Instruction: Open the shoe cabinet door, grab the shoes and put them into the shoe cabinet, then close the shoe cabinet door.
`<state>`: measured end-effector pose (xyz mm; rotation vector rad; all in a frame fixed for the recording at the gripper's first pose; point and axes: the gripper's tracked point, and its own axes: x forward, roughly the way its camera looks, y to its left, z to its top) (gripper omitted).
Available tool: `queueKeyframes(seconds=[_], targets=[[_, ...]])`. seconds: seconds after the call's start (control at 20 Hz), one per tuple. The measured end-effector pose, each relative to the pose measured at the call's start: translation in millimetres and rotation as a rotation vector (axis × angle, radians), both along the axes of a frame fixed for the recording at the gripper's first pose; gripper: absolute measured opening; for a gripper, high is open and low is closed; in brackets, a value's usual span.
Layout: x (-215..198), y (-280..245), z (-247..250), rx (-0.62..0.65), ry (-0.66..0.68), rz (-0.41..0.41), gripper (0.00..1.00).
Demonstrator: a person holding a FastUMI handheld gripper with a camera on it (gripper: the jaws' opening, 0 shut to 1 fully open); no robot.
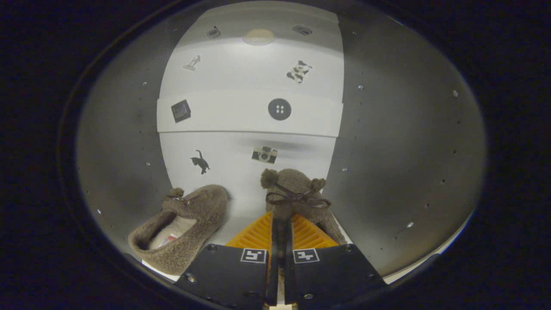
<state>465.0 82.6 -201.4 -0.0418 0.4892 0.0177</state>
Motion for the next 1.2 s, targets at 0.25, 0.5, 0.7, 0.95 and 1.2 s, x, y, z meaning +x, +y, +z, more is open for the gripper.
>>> queueKeyframes(seconds=[0.25,0.5,0.7,0.95,1.2], targets=[[-1.6,1.0,2.7,-0.008,-0.003,0.001,0.39],[-32.8,-7.3,27.8,-0.010,-0.040,-0.014,0.70],[-79.6,-6.9,57.7,0.047,-0.096,0.048,0.90],[-160.5,-19.5,113.7,0.041,-0.218,0.091,1.00],[-265.2,-45.8,196.0,-0.020,-0.380,0.118,1.00]])
